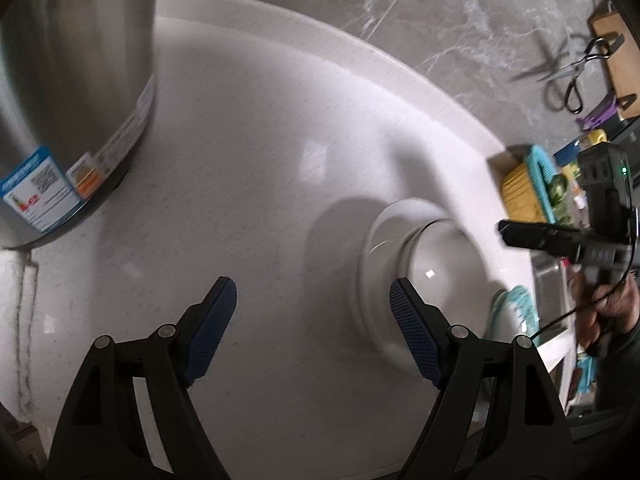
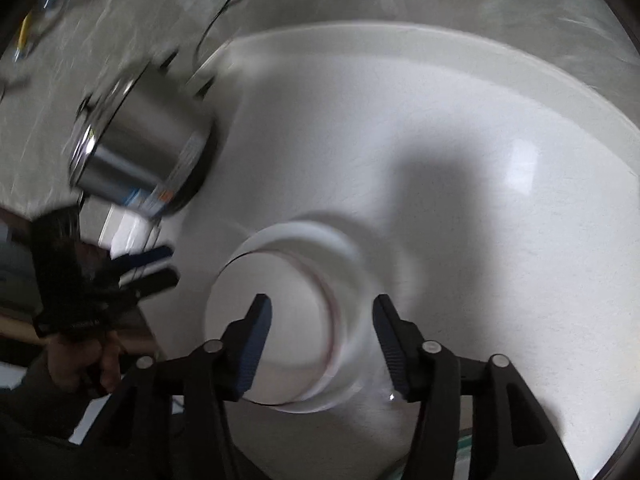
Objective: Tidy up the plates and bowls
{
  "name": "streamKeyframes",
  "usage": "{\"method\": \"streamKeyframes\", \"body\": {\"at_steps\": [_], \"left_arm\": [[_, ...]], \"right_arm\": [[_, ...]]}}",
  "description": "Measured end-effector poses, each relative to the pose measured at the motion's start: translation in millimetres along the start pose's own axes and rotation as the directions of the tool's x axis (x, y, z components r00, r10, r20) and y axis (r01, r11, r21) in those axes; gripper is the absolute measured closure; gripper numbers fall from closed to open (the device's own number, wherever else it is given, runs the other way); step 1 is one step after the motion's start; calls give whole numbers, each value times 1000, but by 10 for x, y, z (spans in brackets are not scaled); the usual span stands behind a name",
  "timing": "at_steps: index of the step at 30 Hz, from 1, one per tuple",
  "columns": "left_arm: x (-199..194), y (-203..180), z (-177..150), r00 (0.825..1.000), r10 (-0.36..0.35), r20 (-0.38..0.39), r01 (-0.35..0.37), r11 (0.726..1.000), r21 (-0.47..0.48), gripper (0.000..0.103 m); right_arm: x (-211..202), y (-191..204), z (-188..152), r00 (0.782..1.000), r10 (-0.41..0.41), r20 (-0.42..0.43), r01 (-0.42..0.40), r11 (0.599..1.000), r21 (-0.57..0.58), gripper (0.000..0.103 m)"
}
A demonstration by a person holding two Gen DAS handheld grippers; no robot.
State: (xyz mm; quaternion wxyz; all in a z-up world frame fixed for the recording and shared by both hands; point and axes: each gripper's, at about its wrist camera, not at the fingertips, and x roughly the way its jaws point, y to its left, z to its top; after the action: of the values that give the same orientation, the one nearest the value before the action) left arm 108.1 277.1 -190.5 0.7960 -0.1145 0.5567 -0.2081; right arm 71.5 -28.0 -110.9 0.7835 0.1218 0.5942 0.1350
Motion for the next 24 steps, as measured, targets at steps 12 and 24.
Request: {"method": "streamKeyframes", "body": {"at_steps": [12, 24], "left_arm": [[391, -130, 12, 991, -10, -134, 23, 995, 97, 27], [556, -167, -21, 985, 43, -166, -15, 986, 164, 28]], "right_arm": [[480, -285, -222, 994, -14, -112, 22, 997, 69, 59], [705, -182, -254, 991, 15, -135, -10, 999, 34, 60]]}}
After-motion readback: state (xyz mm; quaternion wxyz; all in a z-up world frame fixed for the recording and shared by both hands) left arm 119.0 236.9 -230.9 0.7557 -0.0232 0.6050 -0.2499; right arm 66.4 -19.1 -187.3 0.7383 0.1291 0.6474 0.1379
